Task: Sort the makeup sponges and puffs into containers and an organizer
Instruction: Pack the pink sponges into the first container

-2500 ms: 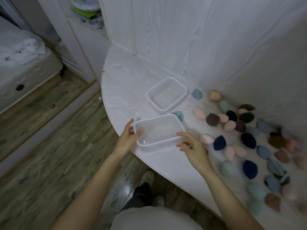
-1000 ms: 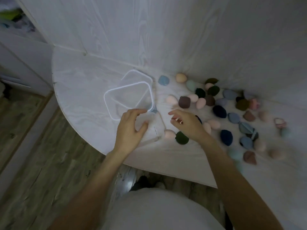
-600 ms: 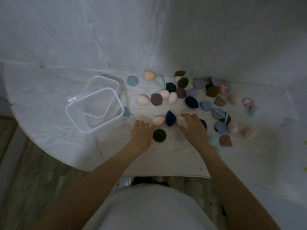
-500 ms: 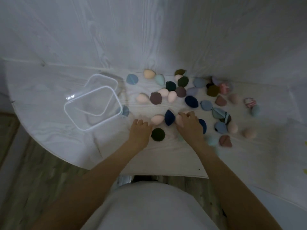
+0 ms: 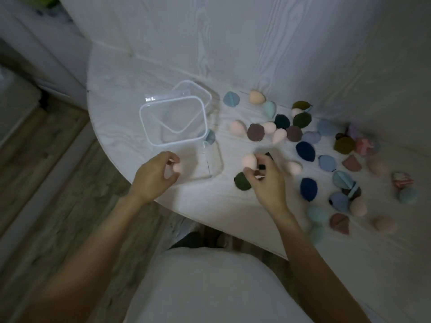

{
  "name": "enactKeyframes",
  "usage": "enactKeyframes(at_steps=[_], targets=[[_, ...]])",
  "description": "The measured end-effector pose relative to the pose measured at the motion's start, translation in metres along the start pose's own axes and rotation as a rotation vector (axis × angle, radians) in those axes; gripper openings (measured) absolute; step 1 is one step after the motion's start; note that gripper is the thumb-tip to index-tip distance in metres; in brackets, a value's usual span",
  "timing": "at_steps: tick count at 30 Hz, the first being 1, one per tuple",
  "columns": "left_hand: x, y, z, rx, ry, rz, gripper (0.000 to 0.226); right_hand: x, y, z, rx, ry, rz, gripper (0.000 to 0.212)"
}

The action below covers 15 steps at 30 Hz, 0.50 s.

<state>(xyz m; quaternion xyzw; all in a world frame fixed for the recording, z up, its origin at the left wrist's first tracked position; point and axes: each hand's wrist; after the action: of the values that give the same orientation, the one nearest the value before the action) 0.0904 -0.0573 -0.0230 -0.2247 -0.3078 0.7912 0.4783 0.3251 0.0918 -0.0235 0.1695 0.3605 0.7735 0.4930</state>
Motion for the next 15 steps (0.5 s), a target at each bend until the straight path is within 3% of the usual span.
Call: enactKeyframes(at_steps=[5,9,15], targets=[[-0.001,0.02,0.011,0.208,0.188,-0.16,0.03,-0.002,0.04,-0.033,0.031,0.166,0.094,0.043],[0.008,0.029,0.012,0.28,0.304,-0.161,0.03,-0.001,0.05,-0.059,-0.048,0.173,0.183,0.035],[0.008,0.045,0.009,0.227,0.429,-0.147,0.033,0.0,0.053,-0.076,-0.143,0.134,0.152,0.035]])
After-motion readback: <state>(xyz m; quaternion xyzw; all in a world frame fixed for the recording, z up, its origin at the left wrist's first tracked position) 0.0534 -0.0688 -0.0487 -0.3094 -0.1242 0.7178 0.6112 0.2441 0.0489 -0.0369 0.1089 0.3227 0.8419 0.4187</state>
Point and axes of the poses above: each hand's wrist, its own x-axis towards the middle knuckle, its own z-axis out of the back of the hand, y = z × x, and after that the axes turned 12 degrees about -x, right-handed
